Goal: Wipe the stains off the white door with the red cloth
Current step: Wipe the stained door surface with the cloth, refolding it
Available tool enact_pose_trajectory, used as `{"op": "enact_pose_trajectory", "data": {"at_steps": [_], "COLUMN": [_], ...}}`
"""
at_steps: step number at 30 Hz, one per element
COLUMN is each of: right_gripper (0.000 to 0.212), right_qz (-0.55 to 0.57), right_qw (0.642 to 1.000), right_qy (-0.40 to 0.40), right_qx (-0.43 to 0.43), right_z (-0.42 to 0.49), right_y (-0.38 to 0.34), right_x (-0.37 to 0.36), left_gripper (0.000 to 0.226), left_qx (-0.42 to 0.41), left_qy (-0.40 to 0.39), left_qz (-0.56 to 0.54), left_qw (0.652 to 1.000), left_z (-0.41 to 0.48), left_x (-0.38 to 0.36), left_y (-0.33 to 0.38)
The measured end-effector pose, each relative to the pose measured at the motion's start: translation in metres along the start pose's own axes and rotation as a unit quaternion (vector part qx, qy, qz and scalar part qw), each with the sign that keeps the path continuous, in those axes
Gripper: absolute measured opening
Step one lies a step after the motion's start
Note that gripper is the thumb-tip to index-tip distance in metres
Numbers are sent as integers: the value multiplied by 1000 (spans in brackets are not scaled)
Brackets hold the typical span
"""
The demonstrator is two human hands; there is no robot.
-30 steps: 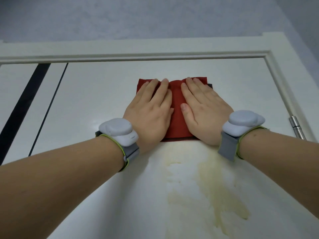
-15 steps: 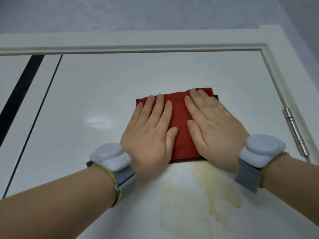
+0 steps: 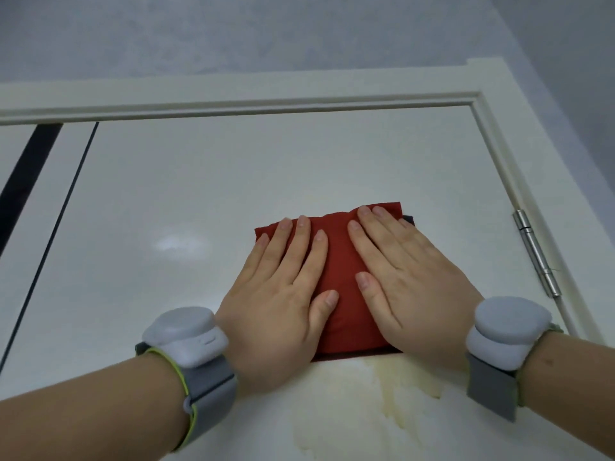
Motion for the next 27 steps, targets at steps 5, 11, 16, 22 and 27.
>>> {"op": "enact_pose_trajectory", "data": {"at_steps": [5, 11, 16, 22, 27], "right_gripper": [66, 70, 69, 65, 64], "right_qz": [-5, -2, 8, 4, -1], "right_qw": [999, 999, 999, 1000, 1000], "right_qy": [-25, -35, -30, -20, -12], "right_qx": [-22, -28, -27, -5, 0], "right_z": [33, 52, 45, 20, 1], "right_y": [20, 30, 26, 20, 15], "right_x": [-5, -9, -8, -7, -6], "left_gripper": [73, 79, 78, 73, 70], "left_qx": [14, 23, 34, 33, 27], "left_qy": [12, 22, 27, 14, 9], "left_qz": [-5, -18, -35, -32, -28], "left_qw": [1000, 999, 998, 999, 999], "left_z": [37, 58, 47, 27, 12], "left_x": [4, 6, 5, -1, -5], "left_y": [-11, -17, -12, 1, 11]}}
Point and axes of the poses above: each hand's wrist, its own z-axis towards the middle knuckle, its own x-axis out of the back of the hand, y = z × x, the point moved 6 cm from there along z, towards the middle knuckle, and after that the axes turned 13 degrees about -z, right-handed, at the moved point
